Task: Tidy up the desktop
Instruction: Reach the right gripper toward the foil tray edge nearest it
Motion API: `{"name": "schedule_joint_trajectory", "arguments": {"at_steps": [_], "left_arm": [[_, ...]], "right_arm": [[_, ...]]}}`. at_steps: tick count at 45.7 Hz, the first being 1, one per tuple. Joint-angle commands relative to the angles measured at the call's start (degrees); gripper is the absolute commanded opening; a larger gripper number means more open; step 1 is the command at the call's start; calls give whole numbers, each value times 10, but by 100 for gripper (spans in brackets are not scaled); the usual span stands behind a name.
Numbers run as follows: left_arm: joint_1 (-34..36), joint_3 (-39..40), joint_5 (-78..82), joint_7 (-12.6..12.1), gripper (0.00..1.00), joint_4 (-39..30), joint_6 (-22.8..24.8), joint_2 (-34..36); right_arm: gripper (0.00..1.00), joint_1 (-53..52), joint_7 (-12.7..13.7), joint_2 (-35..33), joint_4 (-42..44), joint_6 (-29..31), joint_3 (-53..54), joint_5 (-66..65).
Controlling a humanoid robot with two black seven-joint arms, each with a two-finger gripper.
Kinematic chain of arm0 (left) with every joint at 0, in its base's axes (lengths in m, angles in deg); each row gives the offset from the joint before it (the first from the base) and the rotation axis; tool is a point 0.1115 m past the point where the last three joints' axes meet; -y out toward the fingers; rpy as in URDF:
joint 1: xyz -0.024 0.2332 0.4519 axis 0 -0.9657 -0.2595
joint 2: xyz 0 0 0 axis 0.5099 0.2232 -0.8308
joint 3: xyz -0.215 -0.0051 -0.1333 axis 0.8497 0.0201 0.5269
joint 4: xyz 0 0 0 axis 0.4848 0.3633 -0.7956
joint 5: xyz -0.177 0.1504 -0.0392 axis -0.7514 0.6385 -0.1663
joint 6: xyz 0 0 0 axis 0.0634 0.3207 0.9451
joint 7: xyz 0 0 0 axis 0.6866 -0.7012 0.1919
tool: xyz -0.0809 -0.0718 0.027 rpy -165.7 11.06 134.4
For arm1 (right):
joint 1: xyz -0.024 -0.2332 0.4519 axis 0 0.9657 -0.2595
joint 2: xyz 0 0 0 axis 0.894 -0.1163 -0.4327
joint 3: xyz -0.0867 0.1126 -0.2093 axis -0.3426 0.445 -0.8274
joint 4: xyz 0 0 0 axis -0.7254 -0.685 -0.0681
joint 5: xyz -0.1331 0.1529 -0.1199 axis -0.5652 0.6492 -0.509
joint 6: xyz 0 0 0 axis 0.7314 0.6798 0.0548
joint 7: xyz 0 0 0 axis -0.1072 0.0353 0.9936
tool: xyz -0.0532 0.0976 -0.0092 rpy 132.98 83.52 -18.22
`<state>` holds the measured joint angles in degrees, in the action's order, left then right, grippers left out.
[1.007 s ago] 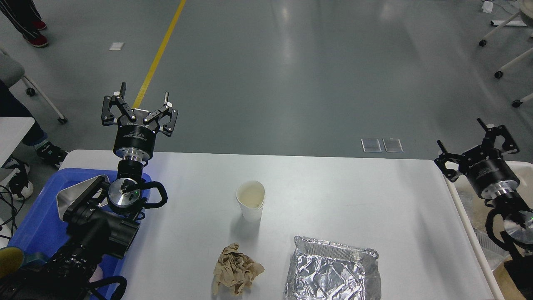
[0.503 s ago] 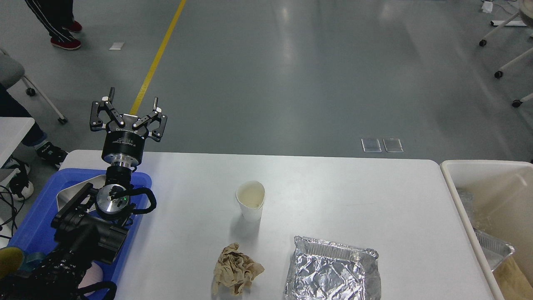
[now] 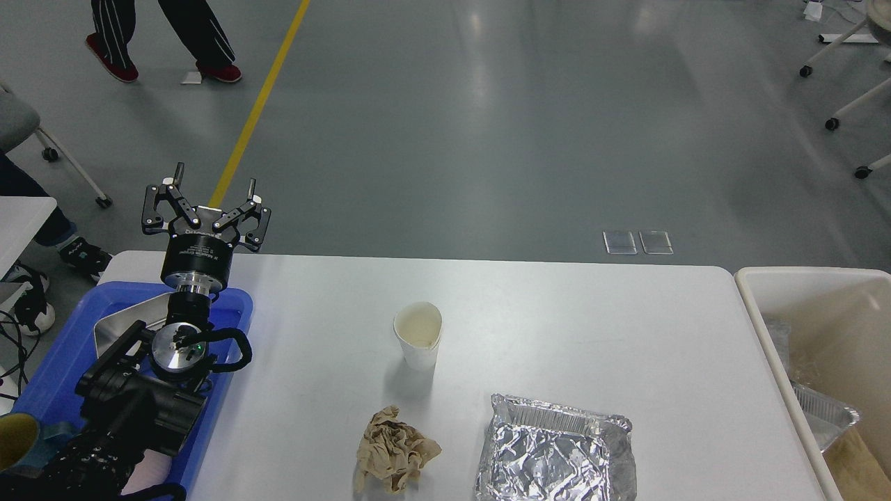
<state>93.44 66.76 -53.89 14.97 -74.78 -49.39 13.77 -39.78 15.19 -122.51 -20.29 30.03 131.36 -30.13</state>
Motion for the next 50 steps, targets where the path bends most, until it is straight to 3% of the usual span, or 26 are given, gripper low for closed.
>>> {"name": "schedule_joint_trajectory", "arguments": {"at_steps": [1,9,17,34,42,50], "left_arm": [[-3,-2,0,-1,97,-1,0,0],[-2,-3,0,-1,97,-1,0,0],[-2,-3,1,-1,97,-1,0,0],[-2,-3,1,-5,97,-1,5,21],[-3,-4,1,-6,97,-1,11,19],[-7,-17,1,-5,97,-1,12,18]], "right_arm": [[100,-30,1,7,4,0,4,-48],[100,-72,1,57,0,0,21,-102],[100,-74,-3,49,-22,0,19,-160],[100,-71,-4,-22,-196,0,17,-288],[100,-72,-3,-44,-314,0,12,-288],[100,-70,-2,-40,-374,0,10,-286]]}}
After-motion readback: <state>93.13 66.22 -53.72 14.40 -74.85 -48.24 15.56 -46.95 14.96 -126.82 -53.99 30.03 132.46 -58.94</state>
